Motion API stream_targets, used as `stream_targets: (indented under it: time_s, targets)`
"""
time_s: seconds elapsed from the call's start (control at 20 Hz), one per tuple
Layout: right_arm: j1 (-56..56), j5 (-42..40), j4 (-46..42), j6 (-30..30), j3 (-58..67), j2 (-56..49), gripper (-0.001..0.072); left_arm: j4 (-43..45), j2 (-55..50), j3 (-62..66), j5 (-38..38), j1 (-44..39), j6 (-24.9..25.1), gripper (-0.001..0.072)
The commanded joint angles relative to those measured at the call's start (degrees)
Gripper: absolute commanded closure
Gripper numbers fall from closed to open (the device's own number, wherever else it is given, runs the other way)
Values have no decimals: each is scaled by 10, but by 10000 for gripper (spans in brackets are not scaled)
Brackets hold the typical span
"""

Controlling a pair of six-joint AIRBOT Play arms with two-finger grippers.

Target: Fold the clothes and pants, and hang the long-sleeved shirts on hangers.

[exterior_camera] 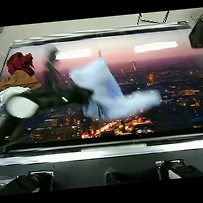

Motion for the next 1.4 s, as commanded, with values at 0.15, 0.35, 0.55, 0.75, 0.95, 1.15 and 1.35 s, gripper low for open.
stream_targets:
  time_s: [0.15, 0.35, 0.55, 0.75, 0.95, 1.15, 1.35]
  targets:
    - [0, 111, 45, -1, -50, -80, 7, -32, -65, -124, -43, 9, -65, -3]
    - [-43, 113, 56, -42, -71, -186, -1, -30, -41, -31, -146, 179, -21, -6]
    - [-195, 216, 157, -40, -119, -238, 4, -31, -41, -65, -299, 297, 30, -4]
    - [-279, 178, 167, -57, -367, -177, -3, -140, -41, -234, -205, 253, 107, -4]
    - [-287, 95, 181, -101, -541, -153, -8, -230, -56, -315, -68, 160, 144, -4]
    - [-287, 54, 208, -111, -588, -153, -8, -248, -86, -314, -38, 115, 143, 60]
    - [-287, 38, 213, -121, -623, -153, -7, -247, -84, -313, -35, 113, 142, 681]
